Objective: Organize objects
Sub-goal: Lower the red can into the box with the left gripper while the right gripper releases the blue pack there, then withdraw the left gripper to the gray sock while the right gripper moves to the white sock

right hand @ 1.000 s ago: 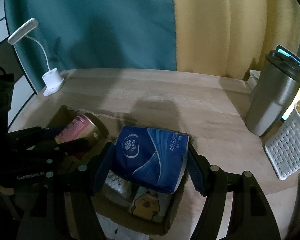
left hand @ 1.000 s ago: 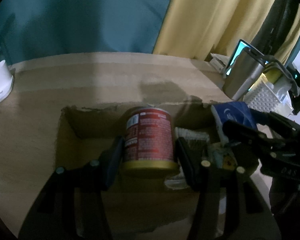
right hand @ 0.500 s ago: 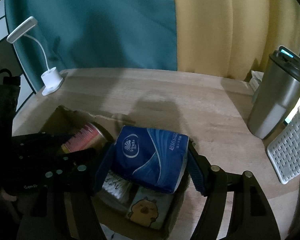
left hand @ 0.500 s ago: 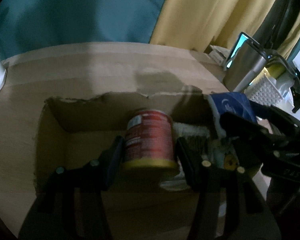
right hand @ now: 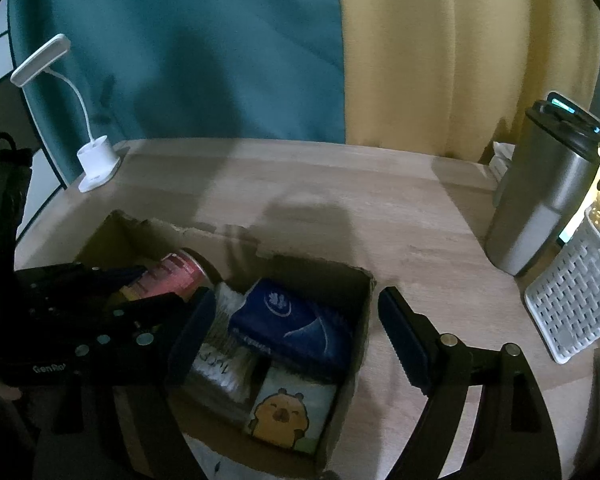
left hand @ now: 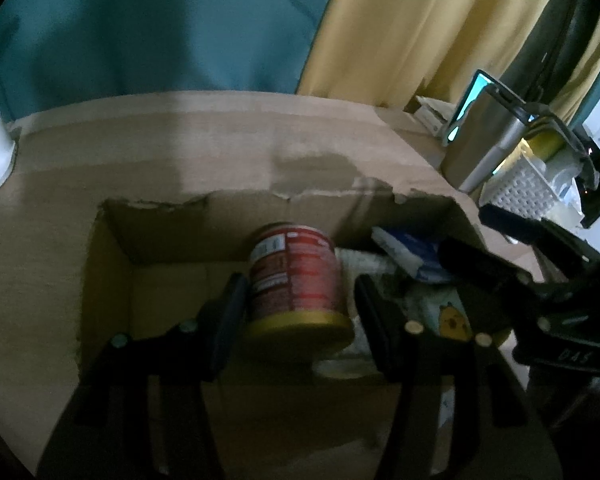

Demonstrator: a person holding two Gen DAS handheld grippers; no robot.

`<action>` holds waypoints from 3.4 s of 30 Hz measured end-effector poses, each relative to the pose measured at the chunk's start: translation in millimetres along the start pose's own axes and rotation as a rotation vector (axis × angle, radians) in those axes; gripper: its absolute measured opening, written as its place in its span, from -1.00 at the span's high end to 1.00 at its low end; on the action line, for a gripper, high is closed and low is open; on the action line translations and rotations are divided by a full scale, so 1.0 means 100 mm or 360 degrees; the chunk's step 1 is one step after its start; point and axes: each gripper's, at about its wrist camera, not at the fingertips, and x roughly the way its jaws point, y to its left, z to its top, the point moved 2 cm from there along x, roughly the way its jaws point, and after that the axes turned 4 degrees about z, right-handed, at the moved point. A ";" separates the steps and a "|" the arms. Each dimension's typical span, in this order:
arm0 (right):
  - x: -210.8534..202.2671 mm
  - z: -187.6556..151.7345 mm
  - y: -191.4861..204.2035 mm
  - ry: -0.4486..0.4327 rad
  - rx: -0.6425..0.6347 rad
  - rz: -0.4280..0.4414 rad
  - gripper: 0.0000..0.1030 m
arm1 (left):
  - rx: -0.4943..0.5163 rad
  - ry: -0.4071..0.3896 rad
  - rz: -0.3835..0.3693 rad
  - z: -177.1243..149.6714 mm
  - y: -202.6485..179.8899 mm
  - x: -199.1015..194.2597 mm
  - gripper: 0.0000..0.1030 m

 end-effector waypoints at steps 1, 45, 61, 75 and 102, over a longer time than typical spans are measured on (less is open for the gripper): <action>-0.01 0.00 0.00 -0.0003 -0.0001 -0.0001 -0.67 | -0.0001 -0.0005 -0.0001 0.00 0.00 -0.01 -0.12; -0.55 -0.30 0.20 -0.0086 -0.0034 -0.0041 -0.67 | 0.0013 -0.0146 -0.0022 -0.33 -0.01 -0.61 -0.13; -0.68 -0.43 0.28 -0.0106 -0.0032 -0.0039 -0.67 | -0.0005 -0.0196 0.0005 -0.48 0.04 -0.78 -0.50; -0.77 -0.60 0.33 -0.0107 -0.0025 -0.0033 -0.67 | -0.0018 -0.0198 0.0024 -0.68 0.10 -0.88 -0.50; -0.63 -0.82 0.35 -0.0021 -0.0013 -0.0011 -0.67 | -0.0112 -0.0119 0.0144 -1.02 0.42 -0.79 -0.50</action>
